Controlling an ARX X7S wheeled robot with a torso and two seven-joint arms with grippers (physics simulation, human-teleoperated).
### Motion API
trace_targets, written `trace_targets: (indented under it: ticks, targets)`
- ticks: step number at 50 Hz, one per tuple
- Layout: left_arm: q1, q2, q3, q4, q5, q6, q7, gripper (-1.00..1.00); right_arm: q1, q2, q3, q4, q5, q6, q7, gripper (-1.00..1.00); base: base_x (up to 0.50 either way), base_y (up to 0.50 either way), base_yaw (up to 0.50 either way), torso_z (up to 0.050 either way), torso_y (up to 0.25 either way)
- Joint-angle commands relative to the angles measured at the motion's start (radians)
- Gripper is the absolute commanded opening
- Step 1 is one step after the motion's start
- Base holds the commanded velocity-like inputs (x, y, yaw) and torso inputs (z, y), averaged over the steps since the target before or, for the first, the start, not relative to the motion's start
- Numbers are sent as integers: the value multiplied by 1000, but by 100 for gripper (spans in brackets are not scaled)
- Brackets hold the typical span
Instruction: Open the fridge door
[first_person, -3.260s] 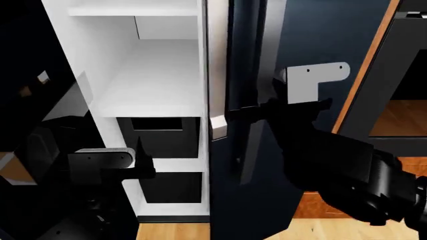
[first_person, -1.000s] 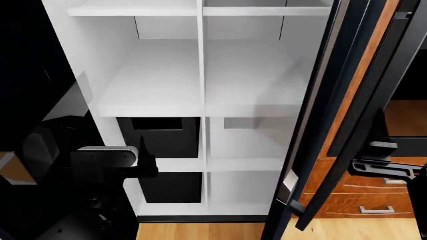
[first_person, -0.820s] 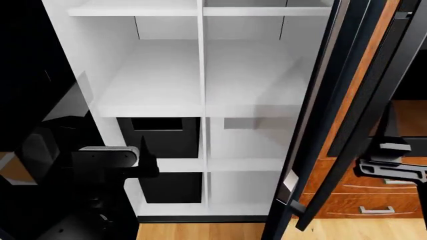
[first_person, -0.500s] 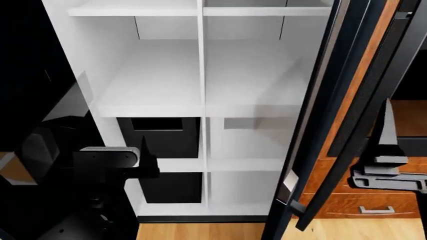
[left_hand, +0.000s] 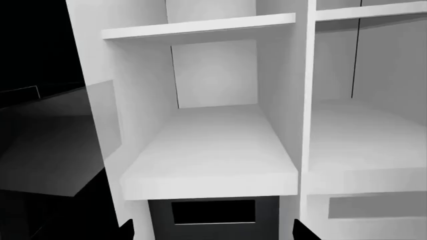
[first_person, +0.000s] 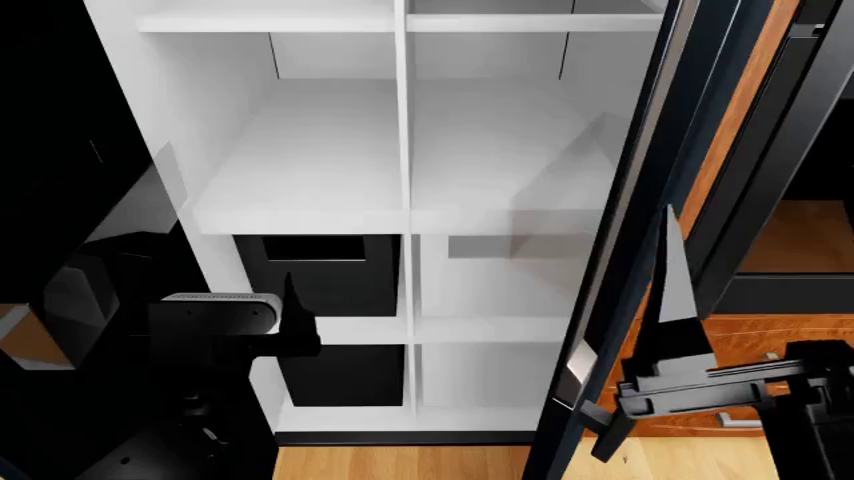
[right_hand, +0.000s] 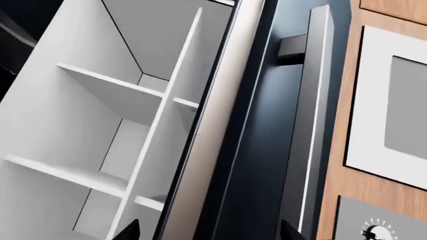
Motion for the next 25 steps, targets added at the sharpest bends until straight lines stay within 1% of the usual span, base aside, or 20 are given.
trace_targets:
  ticks: [1, 6, 9, 12, 16, 20, 25]
  targets:
    - [-2, 3, 1, 0, 1, -4, -1, 100, 58, -67, 32, -42, 41, 74, -57, 100, 0, 0, 0, 0, 0]
    - [3, 0, -1, 2, 0, 0, -1, 100, 100, -104, 45, -81, 59, 148, -64, 100, 0, 0, 0, 0, 0]
    - [1, 2, -2, -3, 0, 1, 1, 100, 149, -121, -1, -86, 52, 168, -56, 100, 0, 0, 0, 0, 0]
    - [4, -1, -3, 0, -1, 3, 1, 100, 221, -148, -85, -86, 48, 184, -37, 100, 0, 0, 0, 0, 0]
    - [8, -3, -4, 1, -1, 6, 2, 100, 366, -197, -228, -86, 80, 177, -8, 100, 0, 0, 0, 0, 0]
    - [7, -2, -5, -1, -1, 5, 2, 100, 508, -279, -382, -86, 113, 187, 39, 100, 0, 0, 0, 0, 0]
    - [10, -4, -6, 0, -2, 8, 2, 100, 576, -387, -457, -85, 147, 178, 85, 100, 0, 0, 0, 0, 0]
